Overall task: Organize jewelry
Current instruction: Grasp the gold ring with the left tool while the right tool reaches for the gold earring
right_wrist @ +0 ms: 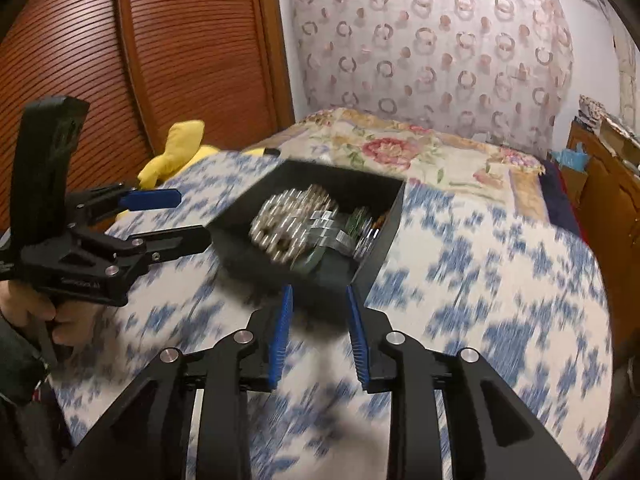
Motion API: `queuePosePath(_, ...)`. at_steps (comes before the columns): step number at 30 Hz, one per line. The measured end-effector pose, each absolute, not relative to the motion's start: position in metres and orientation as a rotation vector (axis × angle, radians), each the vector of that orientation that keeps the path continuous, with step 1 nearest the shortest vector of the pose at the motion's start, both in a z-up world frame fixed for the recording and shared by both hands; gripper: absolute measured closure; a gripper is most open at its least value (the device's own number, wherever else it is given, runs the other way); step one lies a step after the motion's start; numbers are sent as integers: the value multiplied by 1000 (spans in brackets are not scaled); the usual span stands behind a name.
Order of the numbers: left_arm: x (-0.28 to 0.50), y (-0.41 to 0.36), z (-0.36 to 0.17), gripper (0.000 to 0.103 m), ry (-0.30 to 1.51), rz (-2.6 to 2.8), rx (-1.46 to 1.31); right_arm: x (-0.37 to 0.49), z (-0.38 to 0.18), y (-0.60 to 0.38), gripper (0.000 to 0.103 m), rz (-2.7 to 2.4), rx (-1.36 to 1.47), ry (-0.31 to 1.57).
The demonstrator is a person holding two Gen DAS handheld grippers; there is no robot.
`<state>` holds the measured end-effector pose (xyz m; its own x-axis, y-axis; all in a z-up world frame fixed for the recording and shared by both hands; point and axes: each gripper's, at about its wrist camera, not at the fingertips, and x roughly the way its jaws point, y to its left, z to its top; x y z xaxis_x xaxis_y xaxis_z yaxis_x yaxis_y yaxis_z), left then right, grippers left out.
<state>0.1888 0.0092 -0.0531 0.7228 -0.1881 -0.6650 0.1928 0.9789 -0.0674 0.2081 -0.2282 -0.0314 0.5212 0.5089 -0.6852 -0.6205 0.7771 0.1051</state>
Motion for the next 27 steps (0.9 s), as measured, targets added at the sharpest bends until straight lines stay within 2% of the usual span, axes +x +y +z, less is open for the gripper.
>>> queuePosePath(16,133,-13,-83,13,815,-274,56,145,-44,-237,73,645,-178,764)
queuePosePath(17,131,-15,-85,15,820,-284,62,144,-45,-238,73,640,-175,767)
queuePosePath(19,129,-22,-87,30,830,-302,76,141,-51,-243,73,625,-165,779)
queuePosePath(22,130,-31,-95,44,870,-331,84,136,-58,-248,73,607,-154,790)
queuePosePath(27,129,-44,-98,48,883,-344,115,130,-66,-253,73,605,-130,803)
